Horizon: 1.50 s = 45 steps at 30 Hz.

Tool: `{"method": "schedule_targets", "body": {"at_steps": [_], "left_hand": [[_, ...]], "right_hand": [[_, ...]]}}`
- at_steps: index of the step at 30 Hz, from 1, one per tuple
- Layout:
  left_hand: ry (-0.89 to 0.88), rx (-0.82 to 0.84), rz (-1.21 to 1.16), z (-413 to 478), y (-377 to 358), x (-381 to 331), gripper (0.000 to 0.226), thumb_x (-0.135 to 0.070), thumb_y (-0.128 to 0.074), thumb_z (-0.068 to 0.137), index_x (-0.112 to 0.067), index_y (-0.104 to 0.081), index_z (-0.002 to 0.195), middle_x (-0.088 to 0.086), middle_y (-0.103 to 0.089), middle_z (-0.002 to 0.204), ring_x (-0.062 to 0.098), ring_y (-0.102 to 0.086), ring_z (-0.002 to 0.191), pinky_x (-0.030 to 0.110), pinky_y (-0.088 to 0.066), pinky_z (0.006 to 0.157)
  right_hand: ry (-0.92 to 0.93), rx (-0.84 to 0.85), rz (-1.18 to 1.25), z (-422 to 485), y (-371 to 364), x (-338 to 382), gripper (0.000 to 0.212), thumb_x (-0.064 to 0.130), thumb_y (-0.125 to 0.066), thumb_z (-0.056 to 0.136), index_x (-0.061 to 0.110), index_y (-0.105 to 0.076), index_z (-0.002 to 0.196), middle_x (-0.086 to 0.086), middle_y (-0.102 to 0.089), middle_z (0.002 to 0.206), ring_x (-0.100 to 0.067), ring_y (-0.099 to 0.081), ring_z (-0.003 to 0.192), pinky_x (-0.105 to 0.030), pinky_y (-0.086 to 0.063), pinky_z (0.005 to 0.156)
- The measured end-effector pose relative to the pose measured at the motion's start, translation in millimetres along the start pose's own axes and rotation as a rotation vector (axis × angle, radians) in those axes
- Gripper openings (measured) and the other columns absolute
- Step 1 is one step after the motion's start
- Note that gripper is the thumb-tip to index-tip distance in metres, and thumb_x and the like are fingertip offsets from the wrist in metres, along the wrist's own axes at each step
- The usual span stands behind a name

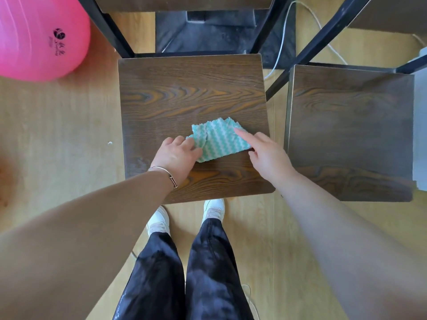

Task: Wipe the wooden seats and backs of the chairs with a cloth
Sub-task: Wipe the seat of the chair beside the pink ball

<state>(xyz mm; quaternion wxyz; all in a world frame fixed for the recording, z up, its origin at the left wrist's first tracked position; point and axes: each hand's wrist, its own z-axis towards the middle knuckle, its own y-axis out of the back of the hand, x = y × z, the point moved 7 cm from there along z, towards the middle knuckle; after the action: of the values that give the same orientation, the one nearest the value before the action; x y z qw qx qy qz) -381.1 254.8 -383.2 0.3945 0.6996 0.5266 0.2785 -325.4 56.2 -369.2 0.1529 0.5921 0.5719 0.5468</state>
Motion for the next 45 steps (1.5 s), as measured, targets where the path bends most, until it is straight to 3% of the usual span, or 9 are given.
{"method": "schedule_targets", "body": {"at_steps": [7,11,15,19,22,29,36,42,45], "left_hand": [[0.04,-0.342,-0.492,-20.7,28.9,20.8,0.009,-0.017,-0.063,0.083,-0.018,-0.066,0.092,0.001,-0.063,0.111,0.029,-0.054,0.1,0.04,-0.042,0.082],[0.214,-0.166,-0.878,-34.8,47.0,44.3,0.003,-0.029,-0.065,0.086,-0.031,-0.063,0.084,-0.014,-0.068,0.078,-0.004,-0.059,0.07,0.007,-0.039,0.064],[0.38,-0.031,-1.299,-27.5,44.1,63.2,0.005,-0.026,-0.066,0.087,-0.023,-0.068,0.084,-0.009,-0.074,0.074,0.001,-0.069,0.071,0.028,-0.055,0.072],[0.585,0.041,-1.028,-8.7,21.3,91.8,0.024,-0.036,-0.062,0.087,-0.025,-0.066,0.108,-0.009,-0.068,0.086,0.009,-0.062,0.07,0.027,-0.052,0.066],[0.586,0.07,-0.782,-4.7,10.0,103.3,0.042,-0.037,-0.058,0.089,-0.026,-0.055,0.129,0.0,-0.06,0.118,0.022,-0.058,0.102,0.03,-0.048,0.081],[0.483,-0.109,-0.363,-32.4,23.0,110.7,0.051,-0.034,-0.049,0.093,-0.025,-0.036,0.142,0.009,-0.039,0.138,0.033,-0.033,0.129,0.047,-0.036,0.101],[0.331,-0.2,-0.184,-47.3,16.1,104.5,0.067,-0.041,-0.047,0.095,-0.025,-0.018,0.152,0.006,-0.02,0.158,0.029,-0.014,0.145,0.047,-0.016,0.117],[0.339,-0.212,-0.193,-54.8,8.7,109.7,0.067,-0.046,-0.044,0.095,-0.026,-0.017,0.153,0.006,-0.019,0.159,0.028,-0.014,0.146,0.048,-0.015,0.118],[0.355,-0.213,-0.21,-55.6,4.2,114.9,0.066,-0.046,-0.042,0.096,-0.027,-0.016,0.153,0.005,-0.018,0.16,0.027,-0.012,0.146,0.048,-0.014,0.118]], "right_hand": [[-0.104,-0.061,0.091,3.3,13.1,-1.5,0.018,0.018,-0.062,0.093,0.016,-0.072,0.108,0.001,-0.053,0.11,-0.015,-0.052,0.101,-0.029,-0.044,0.085],[-0.457,0.081,0.637,4.3,22.4,-7.0,0.016,0.022,-0.061,0.093,0.017,-0.07,0.105,0.002,-0.065,0.108,-0.017,-0.062,0.102,-0.031,-0.047,0.089],[-0.601,0.099,1.102,19.9,30.5,0.9,0.034,0.022,-0.069,0.089,0.006,-0.065,0.119,-0.008,-0.072,0.11,-0.022,-0.069,0.104,-0.042,-0.05,0.099],[-0.645,0.118,0.924,48.6,19.4,1.3,0.027,0.028,-0.07,0.09,0.01,-0.067,0.111,-0.008,-0.071,0.111,-0.022,-0.069,0.102,-0.04,-0.057,0.09],[-0.641,0.157,0.652,62.4,7.0,-5.0,0.033,0.027,-0.074,0.086,0.009,-0.066,0.113,-0.005,-0.066,0.112,-0.018,-0.064,0.102,-0.028,-0.058,0.072],[-0.442,-0.052,0.175,65.6,32.4,23.3,0.026,0.022,-0.059,0.09,0.008,-0.048,0.071,-0.004,-0.046,0.065,-0.022,-0.045,0.06,-0.032,-0.034,0.052],[-0.208,0.074,0.348,51.0,-15.9,85.3,0.03,0.042,-0.062,0.092,0.024,-0.067,0.116,0.006,-0.06,0.104,-0.011,-0.062,0.088,-0.038,-0.056,0.083],[0.016,-0.011,-0.096,45.7,-53.1,99.4,0.054,0.035,-0.067,0.089,0.028,-0.05,0.14,0.0,-0.044,0.124,-0.023,-0.046,0.107,-0.04,-0.051,0.085],[0.072,-0.019,-0.199,60.8,-54.7,106.1,0.043,0.026,-0.06,0.094,0.027,-0.052,0.136,-0.002,-0.048,0.119,-0.023,-0.046,0.105,-0.043,-0.051,0.082]]}}
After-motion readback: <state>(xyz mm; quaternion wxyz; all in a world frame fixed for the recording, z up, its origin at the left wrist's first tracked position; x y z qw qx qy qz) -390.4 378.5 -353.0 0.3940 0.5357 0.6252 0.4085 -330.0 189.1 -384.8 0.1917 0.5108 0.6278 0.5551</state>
